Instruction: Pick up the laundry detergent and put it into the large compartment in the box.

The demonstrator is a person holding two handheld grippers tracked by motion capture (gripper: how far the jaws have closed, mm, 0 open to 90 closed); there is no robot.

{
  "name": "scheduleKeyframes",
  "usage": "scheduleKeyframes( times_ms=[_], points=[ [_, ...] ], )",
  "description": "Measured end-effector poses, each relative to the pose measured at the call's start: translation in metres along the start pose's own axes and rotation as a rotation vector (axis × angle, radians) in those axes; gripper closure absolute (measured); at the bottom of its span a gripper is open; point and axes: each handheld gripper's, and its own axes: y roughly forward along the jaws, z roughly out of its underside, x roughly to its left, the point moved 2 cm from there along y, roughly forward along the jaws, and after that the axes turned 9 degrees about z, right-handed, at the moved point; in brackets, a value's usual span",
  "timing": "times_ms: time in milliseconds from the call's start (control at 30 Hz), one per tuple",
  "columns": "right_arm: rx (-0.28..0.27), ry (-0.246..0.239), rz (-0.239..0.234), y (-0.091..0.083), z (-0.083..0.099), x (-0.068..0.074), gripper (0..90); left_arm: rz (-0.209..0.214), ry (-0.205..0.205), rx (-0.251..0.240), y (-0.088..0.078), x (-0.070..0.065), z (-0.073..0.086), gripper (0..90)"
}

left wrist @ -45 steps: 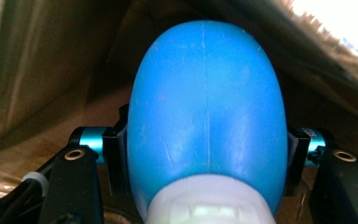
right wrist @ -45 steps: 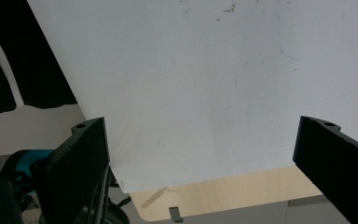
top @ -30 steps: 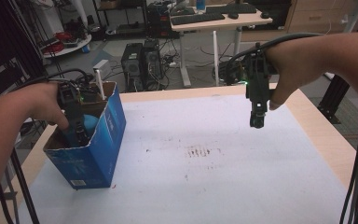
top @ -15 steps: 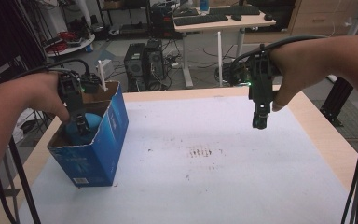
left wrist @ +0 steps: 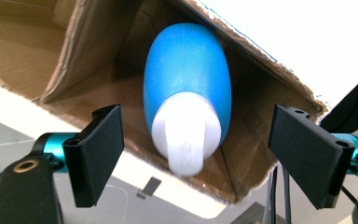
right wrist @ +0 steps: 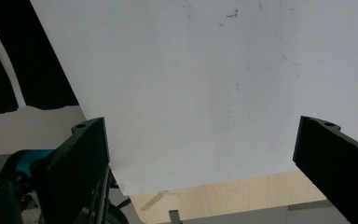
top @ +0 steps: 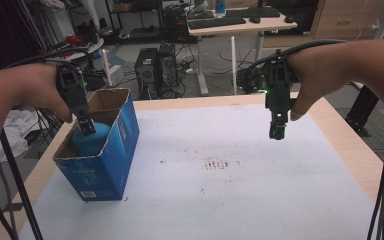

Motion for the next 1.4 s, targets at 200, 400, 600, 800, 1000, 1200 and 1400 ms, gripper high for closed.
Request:
scheduleKeyframes(
  times_ms=[200, 400, 600, 800, 1000, 1200, 1400],
  points=[
    [0.003, 0.002, -0.002, 0.0, 0.001, 0.0, 2.5, -0.009, -0.006, -0.013, -0.009, -0.004, -0.002, 13.4],
    [0.003, 0.006, -0.006, -0.001, 0.001, 0.0, 2.5, -0.026, 0.011, -0.014, -0.019, -0.014, -0.012, 9.5],
    [0.001, 0.015, -0.004, 0.0, 0.001, -0.001, 2.5, -0.038, 0.026, -0.008, -0.033, -0.027, -0.022, 7.5],
    [0.003, 0.0, -0.002, 0.001, -0.001, -0.001, 2.5, -0.001, 0.072, -0.003, -0.038, -0.043, -0.038, 6.9],
    [0.005, 0.003, -0.006, -0.001, -0.002, 0.001, 2.5, 0.067, 0.141, 0.005, -0.036, -0.063, -0.056, 4.9],
    [0.007, 0.003, -0.004, -0.001, -0.001, 0.003, 2.5, 0.06, 0.207, 0.017, -0.028, -0.074, -0.073, 4.9],
    [0.001, 0.007, -0.004, -0.002, 0.002, 0.006, 2.5, 0.081, 0.232, 0.026, -0.015, -0.077, -0.085, 1.7]
  ],
)
